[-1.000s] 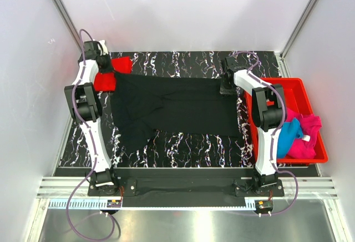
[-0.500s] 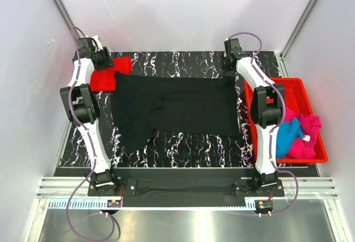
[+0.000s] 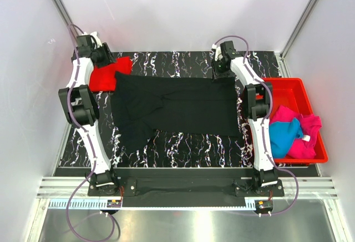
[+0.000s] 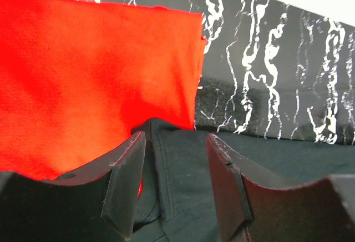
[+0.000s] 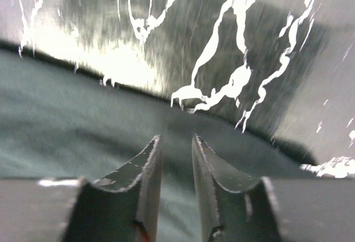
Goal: Fold and stack the t-shirts
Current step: Fold the tshirt
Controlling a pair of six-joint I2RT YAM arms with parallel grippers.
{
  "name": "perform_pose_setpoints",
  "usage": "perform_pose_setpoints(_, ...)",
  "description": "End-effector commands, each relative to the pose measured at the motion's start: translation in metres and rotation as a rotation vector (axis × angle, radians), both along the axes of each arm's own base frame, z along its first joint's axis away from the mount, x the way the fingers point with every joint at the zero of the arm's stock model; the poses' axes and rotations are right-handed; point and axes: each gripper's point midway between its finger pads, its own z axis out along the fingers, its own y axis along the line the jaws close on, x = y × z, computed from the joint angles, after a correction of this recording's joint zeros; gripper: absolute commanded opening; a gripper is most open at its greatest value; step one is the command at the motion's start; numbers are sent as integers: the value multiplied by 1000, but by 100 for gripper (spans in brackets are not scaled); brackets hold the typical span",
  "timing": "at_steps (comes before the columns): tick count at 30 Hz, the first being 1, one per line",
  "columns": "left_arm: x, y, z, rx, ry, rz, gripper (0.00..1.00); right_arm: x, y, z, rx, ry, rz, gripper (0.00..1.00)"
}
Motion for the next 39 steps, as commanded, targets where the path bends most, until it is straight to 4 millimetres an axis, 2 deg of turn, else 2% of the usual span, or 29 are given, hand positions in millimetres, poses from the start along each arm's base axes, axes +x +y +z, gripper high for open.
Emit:
perform_pose_setpoints(1,7,4,-4,-16,-19,-3,53,5,-5,-14,-31,16,28,33)
perform_pose_setpoints(3,8,4,-6,-15,-18,-4,53,13,-5,-11,-35,-1,8,31)
perform_pose_setpoints(4,9,6,-5,-12,-21,-1,53,10,-6,-21,-46,30,7,31)
perform_pose_setpoints(5,9,9,-3,-9,-24,2,53,16,-8,-15,-50,10,-6,31)
perform_pose_setpoints(9,10,12,0,-1,-33,7,53,23,-15,-16,-88,-18,-19,34)
perform_pose_setpoints(12,10,14,1,0,-36,9,53,26,-10,-15,-73,-26,7,33)
perform_pose_setpoints(14,9,14,1,1,-33,11,53,30,-9,-10,-71,-47,12,20)
perform_pose_setpoints(16,10,14,5,-1,-41,13,53,35,-9,-7,-75,-67,13,15)
perform_pose_setpoints(22,12,16,17,9,-72,17,54,46,-7,-1,-99,-116,21,17)
perform_pose_setpoints(29,10,16,28,9,-81,36,54,58,-17,4,-142,-162,-32,30)
perform_pose_setpoints(30,8,15,36,5,-92,37,54,64,-18,13,-142,-200,-43,34)
perform_pose_setpoints(32,5,12,43,-2,-100,32,54,68,-22,24,-150,-227,-78,36)
perform_pose_setpoints(33,3,11,47,0,-103,37,55,71,-23,46,-144,-266,-98,37)
perform_pose_setpoints(35,-6,14,59,14,-91,74,54,69,-26,63,-133,-284,-146,38)
perform_pose_setpoints(36,-11,15,61,-2,-70,104,54,72,-26,102,-111,-361,-167,38)
perform_pose_setpoints(37,-25,18,62,-2,-20,142,54,64,-28,96,-114,-336,-176,39)
perform_pose_setpoints(38,-33,16,63,-11,5,154,54,61,-31,106,-111,-347,-212,40)
perform_pose_setpoints(39,-49,11,50,-36,72,167,54,56,-34,127,-101,-369,-236,40)
